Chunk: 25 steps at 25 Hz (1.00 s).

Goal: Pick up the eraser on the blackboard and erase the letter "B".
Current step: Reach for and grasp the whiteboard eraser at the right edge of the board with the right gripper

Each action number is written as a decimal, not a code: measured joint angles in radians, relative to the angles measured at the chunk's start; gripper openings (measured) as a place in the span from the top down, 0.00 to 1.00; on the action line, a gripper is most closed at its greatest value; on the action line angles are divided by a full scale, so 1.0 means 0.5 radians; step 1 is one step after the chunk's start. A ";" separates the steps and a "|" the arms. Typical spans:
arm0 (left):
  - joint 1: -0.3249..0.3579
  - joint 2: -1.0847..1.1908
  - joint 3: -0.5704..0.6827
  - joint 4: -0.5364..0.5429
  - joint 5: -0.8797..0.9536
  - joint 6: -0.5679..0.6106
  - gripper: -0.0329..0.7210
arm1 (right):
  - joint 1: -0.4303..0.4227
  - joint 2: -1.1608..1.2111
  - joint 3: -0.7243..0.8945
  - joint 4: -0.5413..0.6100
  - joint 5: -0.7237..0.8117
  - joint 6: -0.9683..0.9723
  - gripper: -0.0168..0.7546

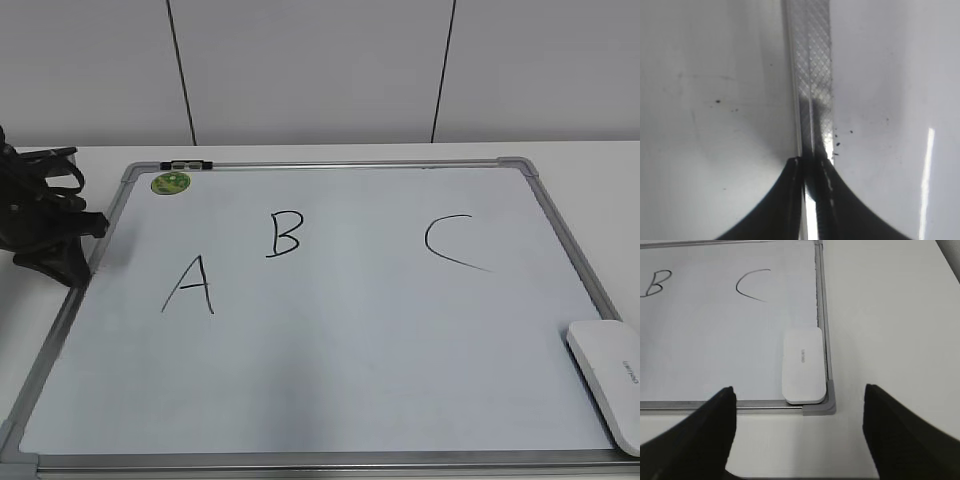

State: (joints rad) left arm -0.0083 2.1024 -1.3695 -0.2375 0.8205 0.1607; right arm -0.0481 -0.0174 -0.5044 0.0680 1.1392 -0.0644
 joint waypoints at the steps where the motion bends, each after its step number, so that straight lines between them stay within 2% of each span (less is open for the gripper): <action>1: 0.000 0.000 0.000 0.000 0.000 0.000 0.91 | 0.000 0.020 -0.030 0.021 0.000 0.000 0.22; 7: 0.000 0.000 0.000 0.000 0.000 0.000 0.91 | 0.000 0.404 -0.242 0.087 -0.024 0.000 0.22; 13: 0.000 0.001 0.000 0.000 0.000 0.000 0.91 | 0.000 0.852 -0.283 0.138 -0.284 0.000 0.22; 25: 0.000 0.001 -0.004 0.000 0.003 0.000 0.91 | 0.013 1.883 -0.291 0.154 -0.259 -0.145 0.22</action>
State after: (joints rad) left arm -0.0083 2.1030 -1.3713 -0.2375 0.8221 0.1607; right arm -0.0415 0.9239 -0.6501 0.1450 1.0095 -0.1370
